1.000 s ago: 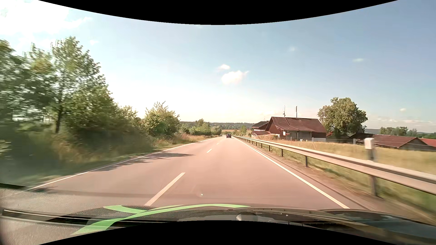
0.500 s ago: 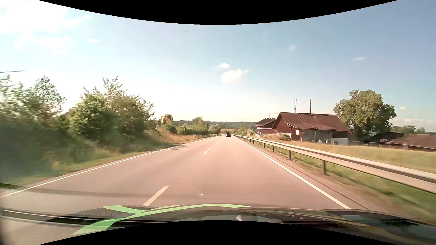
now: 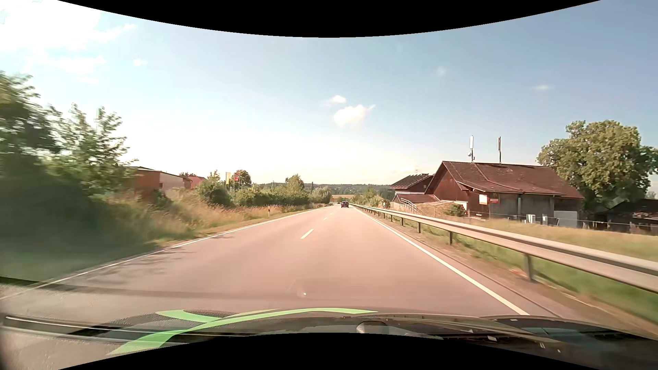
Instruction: Follow the waypoints while adhering to traffic rules and regulations
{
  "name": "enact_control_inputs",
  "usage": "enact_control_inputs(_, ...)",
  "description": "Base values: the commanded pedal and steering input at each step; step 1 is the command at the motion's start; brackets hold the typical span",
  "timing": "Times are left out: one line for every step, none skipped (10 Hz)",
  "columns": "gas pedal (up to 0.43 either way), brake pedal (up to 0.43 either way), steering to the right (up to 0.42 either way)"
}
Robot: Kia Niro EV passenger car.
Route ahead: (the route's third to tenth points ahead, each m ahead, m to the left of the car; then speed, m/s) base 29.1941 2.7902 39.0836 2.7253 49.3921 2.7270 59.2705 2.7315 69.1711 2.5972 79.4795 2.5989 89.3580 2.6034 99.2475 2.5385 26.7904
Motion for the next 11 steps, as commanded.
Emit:
enact_control_inputs(0.0,0.0,0.0)
enact_control_inputs(0.0,0.0,0.0)
enact_control_inputs(0.02,0.0,0.0)
enact_control_inputs(0.039,0.0,0.0)
enact_control_inputs(0.059,0.0,0.0)
enact_control_inputs(0.079,0.0,0.0)
enact_control_inputs(0.079,0.0,0.0)
enact_control_inputs(0.079,0.0,0.0)
enact_control_inputs(0.079,0.0,0.0)
enact_control_inputs(0.087,0.0,0.0)
enact_control_inputs(0.098,0.0,0.0)
